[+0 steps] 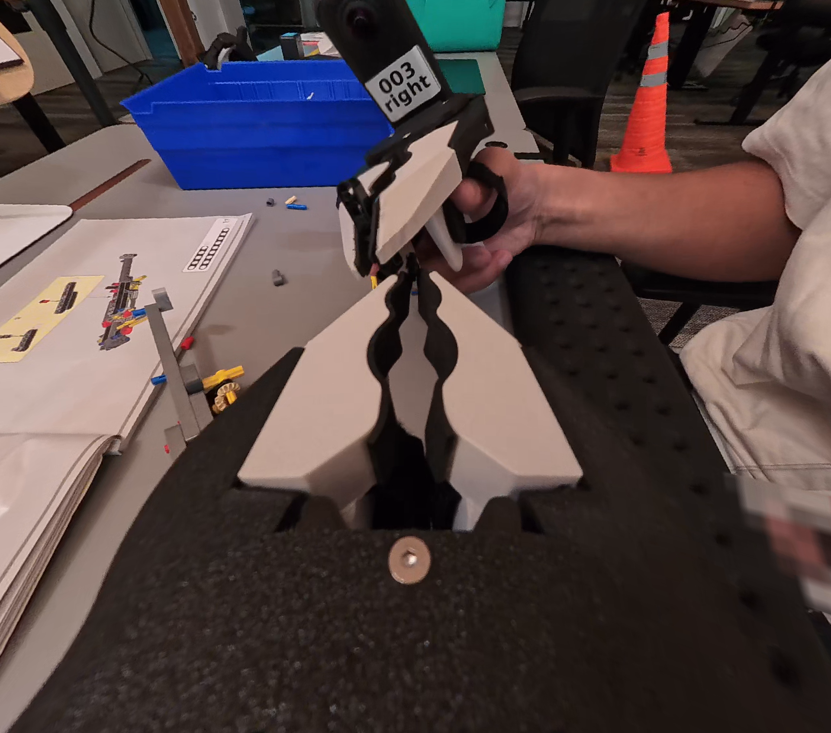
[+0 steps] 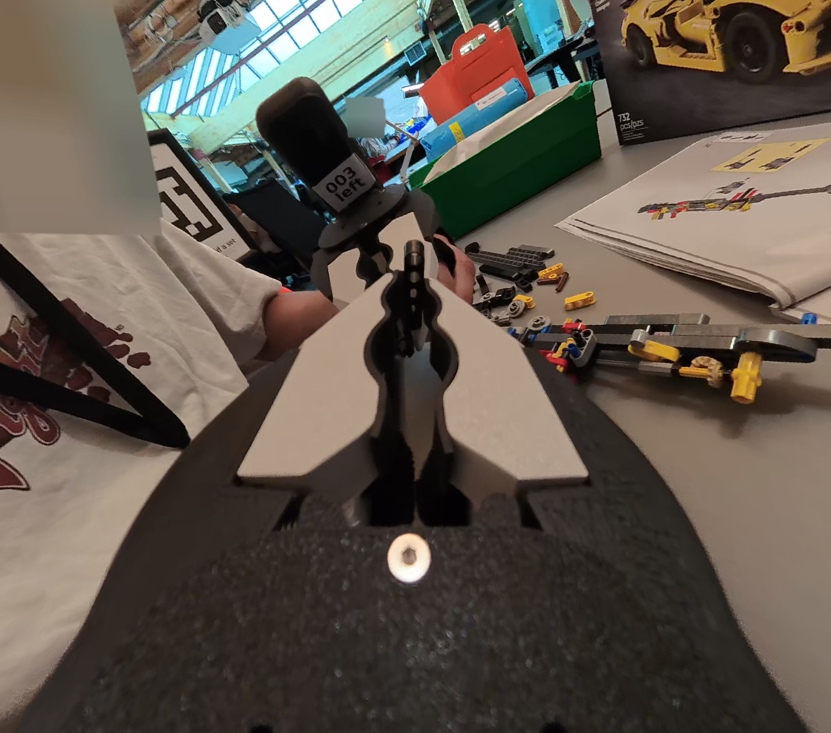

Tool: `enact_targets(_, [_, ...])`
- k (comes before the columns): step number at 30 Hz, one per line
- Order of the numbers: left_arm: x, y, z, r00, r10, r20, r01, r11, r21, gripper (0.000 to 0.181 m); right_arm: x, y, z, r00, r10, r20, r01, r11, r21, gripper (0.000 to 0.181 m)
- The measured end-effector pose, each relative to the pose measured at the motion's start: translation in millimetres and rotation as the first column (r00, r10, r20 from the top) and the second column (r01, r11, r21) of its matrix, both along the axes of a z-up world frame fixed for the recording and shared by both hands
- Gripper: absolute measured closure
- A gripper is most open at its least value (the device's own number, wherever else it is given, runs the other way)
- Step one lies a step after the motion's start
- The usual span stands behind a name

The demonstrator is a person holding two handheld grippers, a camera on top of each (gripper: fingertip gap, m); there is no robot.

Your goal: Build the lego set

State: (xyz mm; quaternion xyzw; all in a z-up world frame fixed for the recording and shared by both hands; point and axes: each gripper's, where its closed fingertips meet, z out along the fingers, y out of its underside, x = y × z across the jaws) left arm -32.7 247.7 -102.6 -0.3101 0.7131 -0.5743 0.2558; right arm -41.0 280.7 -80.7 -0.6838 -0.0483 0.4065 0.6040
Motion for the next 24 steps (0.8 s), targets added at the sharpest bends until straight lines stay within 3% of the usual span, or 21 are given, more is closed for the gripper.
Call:
enact_targets(3, [-0.8, -0.5, 1.9, 1.0, -0.001, 0.012, 0.001, 1.0, 0.0, 0.179, 0.0, -1.0, 1.6, 0.999, 0.017, -0.035, -0.017, 1.0, -0.012, 0.175])
enact_targets(7, [1.2, 24.8, -1.7, 0.999, 0.046, -0.005, -0.046, 0.999, 0.026, 0.179, 19.5, -3.9, -10.7, 0.995, -0.063, 0.074, 0.067, 0.996, -0.051, 0.175])
enact_targets(9, [-0.1, 31.2, 5.8, 0.999, 0.024, -0.026, -0.026, 0.998, -0.059, 0.179, 11.5, -14.1, -27.7, 0.983, 0.011, 0.184, 0.006, 0.996, -0.091, 0.175])
enact_targets(11, [-5.2, 24.7, 8.9, 0.999, -0.032, -0.03, 0.029, 0.995, -0.097, 0.179, -0.9, -20.8, -31.5, 0.978, 0.083, 0.191, -0.064, 0.992, -0.105, 0.175])
enact_targets(15, [-12.8, 9.9, 2.9, 0.995, -0.098, -0.027, 0.097, 0.994, -0.044, 0.179, -15.7, -24.4, -35.3, 0.972, 0.171, 0.158, -0.15, 0.979, -0.138, 0.175])
enact_targets(24, [-16.0, 2.5, -6.0, 0.991, -0.123, -0.049, 0.124, 0.992, 0.009, 0.18, -22.9, -23.6, -37.1, 0.967, 0.196, 0.161, -0.174, 0.975, -0.142, 0.174])
